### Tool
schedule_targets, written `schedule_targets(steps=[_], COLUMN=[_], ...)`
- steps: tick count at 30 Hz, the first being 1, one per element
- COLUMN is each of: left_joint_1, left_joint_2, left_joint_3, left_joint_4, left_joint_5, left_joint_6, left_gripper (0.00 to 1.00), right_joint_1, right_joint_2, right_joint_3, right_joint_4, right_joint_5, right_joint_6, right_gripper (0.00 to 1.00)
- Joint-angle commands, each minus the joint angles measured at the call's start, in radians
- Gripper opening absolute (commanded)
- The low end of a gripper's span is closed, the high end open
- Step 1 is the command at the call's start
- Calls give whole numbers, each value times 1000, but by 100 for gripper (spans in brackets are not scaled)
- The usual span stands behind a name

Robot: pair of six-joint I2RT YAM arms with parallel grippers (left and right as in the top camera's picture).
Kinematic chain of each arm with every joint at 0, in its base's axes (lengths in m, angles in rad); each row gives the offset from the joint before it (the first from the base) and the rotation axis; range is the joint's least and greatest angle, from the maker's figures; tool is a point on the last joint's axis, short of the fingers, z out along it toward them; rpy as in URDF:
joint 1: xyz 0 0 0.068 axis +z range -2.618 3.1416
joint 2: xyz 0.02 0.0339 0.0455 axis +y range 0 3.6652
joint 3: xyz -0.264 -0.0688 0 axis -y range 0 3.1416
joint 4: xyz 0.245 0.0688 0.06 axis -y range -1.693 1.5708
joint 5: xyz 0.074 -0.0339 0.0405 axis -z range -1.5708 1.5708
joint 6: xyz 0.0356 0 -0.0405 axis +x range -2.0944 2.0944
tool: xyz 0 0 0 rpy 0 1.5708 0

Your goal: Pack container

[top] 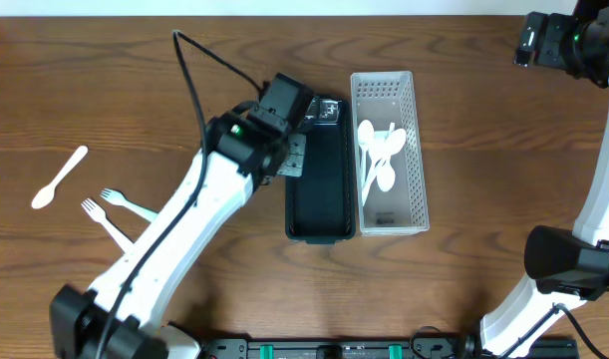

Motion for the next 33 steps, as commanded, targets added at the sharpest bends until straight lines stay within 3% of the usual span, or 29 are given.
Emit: schedule_targets(steps=[1, 3, 7, 15, 22, 23, 26, 28, 33], left_joint_1=[-87, -136, -182, -160, -136, -134, -131, -131, -131], left_joint_2=[-33, -24, 40, 216, 270, 271, 271, 271, 255], left_joint_3=[8, 7, 6, -3, -4, -4, -4, -4, -2], left_joint_4=[27, 42, 48, 48, 44, 42, 33, 26, 9], left_joint_5=[-14, -14, -6, 24, 61, 61, 61, 61, 60], left_joint_6=[188, 247, 254, 186, 184, 184, 184, 184, 184], left_gripper=[6, 6, 6, 6, 6, 13, 51, 66, 70], right_joint_1=[-4, -4, -3, -3, -4, -4, -4, -4, -4], right_joint_2=[8, 8, 8, 8, 8, 8, 8, 8, 8], right_joint_3=[-3, -3, -3, -3, -3, -3, -3, -3, -3], right_joint_4=[-3, -3, -4, -12, -12, -12, -11, -11, -11], right_joint_5=[-1, -1, -1, -1, -1, -1, -1, -1, -1], right_joint_6=[-13, -13, -13, -13, -13, -13, -13, -13, -13], right_gripper=[99, 99, 99, 99, 99, 99, 99, 99, 99])
